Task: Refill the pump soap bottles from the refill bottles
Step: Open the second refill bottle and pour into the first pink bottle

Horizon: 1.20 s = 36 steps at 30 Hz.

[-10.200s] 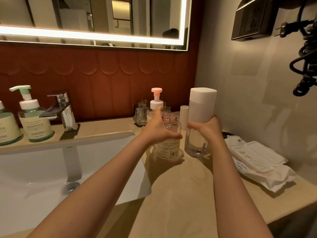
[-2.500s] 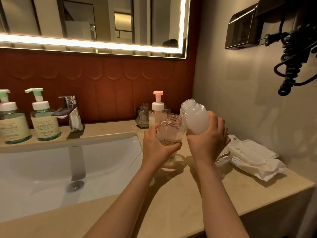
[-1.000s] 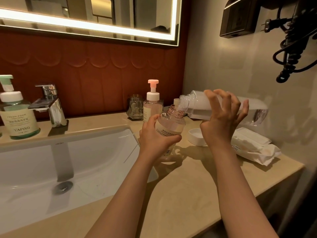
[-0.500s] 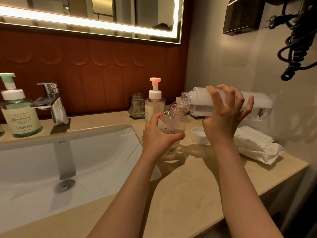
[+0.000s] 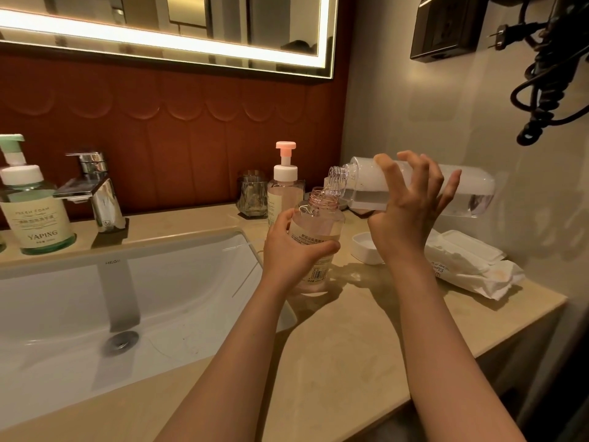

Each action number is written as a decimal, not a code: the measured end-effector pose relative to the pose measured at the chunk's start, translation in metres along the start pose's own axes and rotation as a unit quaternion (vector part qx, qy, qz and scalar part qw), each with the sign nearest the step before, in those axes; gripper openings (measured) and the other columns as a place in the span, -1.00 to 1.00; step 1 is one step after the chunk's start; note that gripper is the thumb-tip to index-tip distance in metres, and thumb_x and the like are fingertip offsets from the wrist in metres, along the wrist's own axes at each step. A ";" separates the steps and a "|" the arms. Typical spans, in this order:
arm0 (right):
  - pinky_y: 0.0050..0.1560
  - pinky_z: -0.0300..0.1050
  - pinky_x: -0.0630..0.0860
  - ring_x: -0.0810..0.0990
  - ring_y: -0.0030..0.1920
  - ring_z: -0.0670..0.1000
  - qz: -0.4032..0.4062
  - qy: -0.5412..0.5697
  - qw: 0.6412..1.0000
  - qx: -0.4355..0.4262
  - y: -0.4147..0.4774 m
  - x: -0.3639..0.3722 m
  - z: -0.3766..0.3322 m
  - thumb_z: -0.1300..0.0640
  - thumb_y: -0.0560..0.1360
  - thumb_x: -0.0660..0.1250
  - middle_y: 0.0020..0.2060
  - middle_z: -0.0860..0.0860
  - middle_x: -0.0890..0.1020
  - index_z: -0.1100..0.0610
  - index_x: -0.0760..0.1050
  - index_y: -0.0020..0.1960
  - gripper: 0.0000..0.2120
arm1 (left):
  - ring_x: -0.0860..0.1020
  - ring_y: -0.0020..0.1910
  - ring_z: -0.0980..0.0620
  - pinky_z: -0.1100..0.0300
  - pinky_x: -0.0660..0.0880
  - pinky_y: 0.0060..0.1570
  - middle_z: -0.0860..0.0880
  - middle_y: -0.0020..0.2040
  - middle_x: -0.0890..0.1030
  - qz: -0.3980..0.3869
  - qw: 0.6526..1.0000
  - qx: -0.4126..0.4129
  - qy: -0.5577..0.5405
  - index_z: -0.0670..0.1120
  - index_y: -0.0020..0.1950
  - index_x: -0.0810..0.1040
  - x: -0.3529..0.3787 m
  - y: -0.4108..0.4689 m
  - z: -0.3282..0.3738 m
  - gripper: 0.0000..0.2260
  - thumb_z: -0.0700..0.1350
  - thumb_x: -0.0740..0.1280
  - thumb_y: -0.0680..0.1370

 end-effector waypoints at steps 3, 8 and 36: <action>0.39 0.13 -0.17 0.19 0.30 0.10 -0.005 0.002 1.000 0.005 0.000 0.001 0.000 0.45 0.19 0.32 0.20 0.13 0.46 0.00 0.41 0.20 -0.35 | 0.43 0.22 -0.02 0.06 0.43 0.17 -0.02 0.28 0.45 -0.002 1.000 -0.002 -0.006 0.03 0.36 0.30 -0.001 -0.001 0.001 -0.27 -0.08 0.57 0.27; 0.38 0.17 -0.13 0.20 0.29 0.10 0.003 -0.001 1.000 -0.003 0.000 0.002 0.001 0.44 0.18 0.37 0.20 0.13 0.46 -0.02 0.38 0.19 -0.34 | 0.43 0.20 0.00 0.12 0.42 0.10 -0.01 0.27 0.45 -0.001 1.000 -0.002 -0.011 0.03 0.36 0.30 -0.001 -0.002 0.002 -0.27 -0.08 0.56 0.27; 0.38 0.19 -0.12 0.20 0.29 0.10 -0.001 -0.001 1.000 0.008 0.001 0.002 -0.001 0.42 0.18 0.35 0.21 0.15 0.47 0.00 0.41 0.20 -0.35 | 0.42 0.05 0.10 0.22 0.38 -0.04 0.08 0.11 0.44 -0.007 0.999 -0.008 -0.036 -0.01 0.36 0.30 -0.001 -0.007 0.008 -0.30 -0.13 0.54 0.30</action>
Point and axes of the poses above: each hand's wrist, its own y-axis towards the middle knuckle, its own x-axis out of the palm, z = x × y, the point moved 3 cm from there along y, towards the middle knuckle
